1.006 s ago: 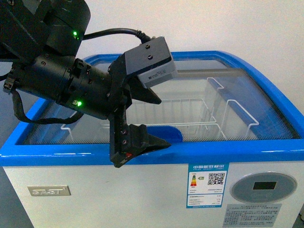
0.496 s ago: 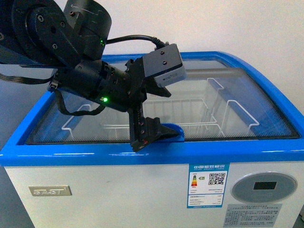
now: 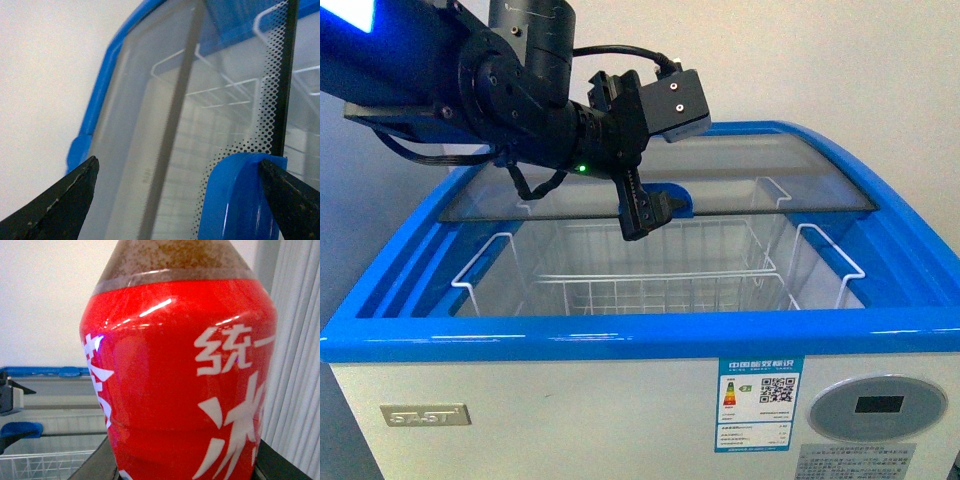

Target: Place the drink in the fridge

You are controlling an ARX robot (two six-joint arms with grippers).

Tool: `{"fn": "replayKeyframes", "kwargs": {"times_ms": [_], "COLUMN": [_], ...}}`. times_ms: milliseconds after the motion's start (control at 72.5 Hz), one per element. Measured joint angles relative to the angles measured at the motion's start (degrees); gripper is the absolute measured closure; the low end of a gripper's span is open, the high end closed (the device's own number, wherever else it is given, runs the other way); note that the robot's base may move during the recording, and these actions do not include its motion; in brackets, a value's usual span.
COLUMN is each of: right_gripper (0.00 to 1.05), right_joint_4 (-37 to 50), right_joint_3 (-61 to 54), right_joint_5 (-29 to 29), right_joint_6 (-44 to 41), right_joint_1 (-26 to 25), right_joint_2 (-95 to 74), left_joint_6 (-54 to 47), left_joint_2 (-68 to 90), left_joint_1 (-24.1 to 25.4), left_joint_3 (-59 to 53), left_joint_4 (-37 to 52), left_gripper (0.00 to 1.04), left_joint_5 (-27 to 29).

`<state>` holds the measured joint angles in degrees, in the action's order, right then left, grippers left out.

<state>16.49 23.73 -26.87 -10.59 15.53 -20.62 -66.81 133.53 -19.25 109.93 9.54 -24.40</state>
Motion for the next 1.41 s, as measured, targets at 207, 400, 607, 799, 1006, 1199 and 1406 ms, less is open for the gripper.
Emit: {"fn": "replayKeyframes", "kwargs": {"times_ms": [207,400,607,799,1006,1199,1406], "right_gripper": [0.67,0.67,0.67,0.67,0.67,0.67,0.67], "right_joint_4": [0.0,0.0,0.0,0.0,0.0,0.0,0.0], "right_joint_3": [0.0,0.0,0.0,0.0,0.0,0.0,0.0], "right_joint_5": [-0.2,-0.2,-0.1,-0.1,-0.1,-0.1,-0.3], "right_joint_6": [0.0,0.0,0.0,0.0,0.0,0.0,0.0], "right_joint_1": [0.0,0.0,0.0,0.0,0.0,0.0,0.0], "right_joint_2": [0.0,0.0,0.0,0.0,0.0,0.0,0.0], "left_joint_6": [0.6,9.8,35.7,61.1,67.6,70.5,68.1], "left_joint_2": [2.7,0.1,-11.6,-29.6,-50.4,-61.7,-74.6], "left_joint_1": [-0.1,0.1,1.9,5.9,8.5,10.2,11.6], "left_joint_3": [3.7,0.9,-12.8,-31.3,-60.0,-73.3,-90.2], "left_joint_4": [7.0,10.0,7.0,10.9,11.8,13.2,29.1], "left_gripper": [0.08,0.08,0.08,0.08,0.08,0.08,0.41], "left_joint_5": [3.5,8.7,4.9,0.3,0.5,1.7,30.6]}}
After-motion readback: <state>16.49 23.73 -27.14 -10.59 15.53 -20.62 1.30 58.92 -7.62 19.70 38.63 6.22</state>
